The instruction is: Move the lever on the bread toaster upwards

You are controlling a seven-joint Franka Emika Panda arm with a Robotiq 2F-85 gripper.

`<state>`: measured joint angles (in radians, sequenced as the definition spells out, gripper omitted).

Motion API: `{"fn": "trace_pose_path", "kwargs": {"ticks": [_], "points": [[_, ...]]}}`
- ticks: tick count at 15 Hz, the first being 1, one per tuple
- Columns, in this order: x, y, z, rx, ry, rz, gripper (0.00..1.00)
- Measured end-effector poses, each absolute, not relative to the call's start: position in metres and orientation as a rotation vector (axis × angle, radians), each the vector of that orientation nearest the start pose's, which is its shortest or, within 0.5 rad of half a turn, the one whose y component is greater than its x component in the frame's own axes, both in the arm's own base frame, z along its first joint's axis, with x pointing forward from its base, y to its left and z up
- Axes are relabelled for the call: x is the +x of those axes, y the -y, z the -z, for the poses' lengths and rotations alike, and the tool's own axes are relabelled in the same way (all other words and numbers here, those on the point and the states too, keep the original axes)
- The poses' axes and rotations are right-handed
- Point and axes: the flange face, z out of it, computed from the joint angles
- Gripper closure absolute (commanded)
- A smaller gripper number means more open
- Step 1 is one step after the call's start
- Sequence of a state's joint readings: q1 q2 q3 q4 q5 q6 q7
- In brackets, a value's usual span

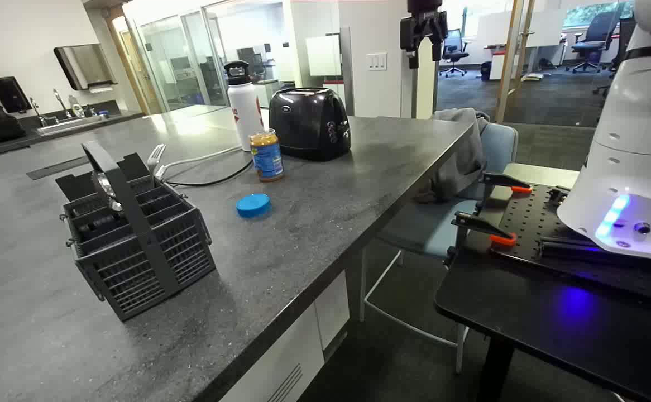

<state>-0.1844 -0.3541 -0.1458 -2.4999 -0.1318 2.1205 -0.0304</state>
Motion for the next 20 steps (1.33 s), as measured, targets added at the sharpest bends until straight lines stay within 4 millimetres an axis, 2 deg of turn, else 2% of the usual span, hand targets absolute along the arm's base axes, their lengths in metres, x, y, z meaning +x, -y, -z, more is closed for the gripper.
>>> {"fn": "trace_pose_path", "kwargs": {"ticks": [7, 10, 12, 17, 20], "points": [[0.397, 0.143, -0.408, -3.182, -0.349, -0.04, 0.0], [0.411, 0.144, -0.405, -3.222, -0.173, 0.069, 0.0], [0.426, 0.144, -0.39, -3.234, 0.013, 0.107, 0.0], [0.468, 0.146, -0.331, -3.172, 0.462, 0.161, 0.0], [0.49, 0.137, -0.301, -3.163, 0.575, 0.195, 0.0]]}}
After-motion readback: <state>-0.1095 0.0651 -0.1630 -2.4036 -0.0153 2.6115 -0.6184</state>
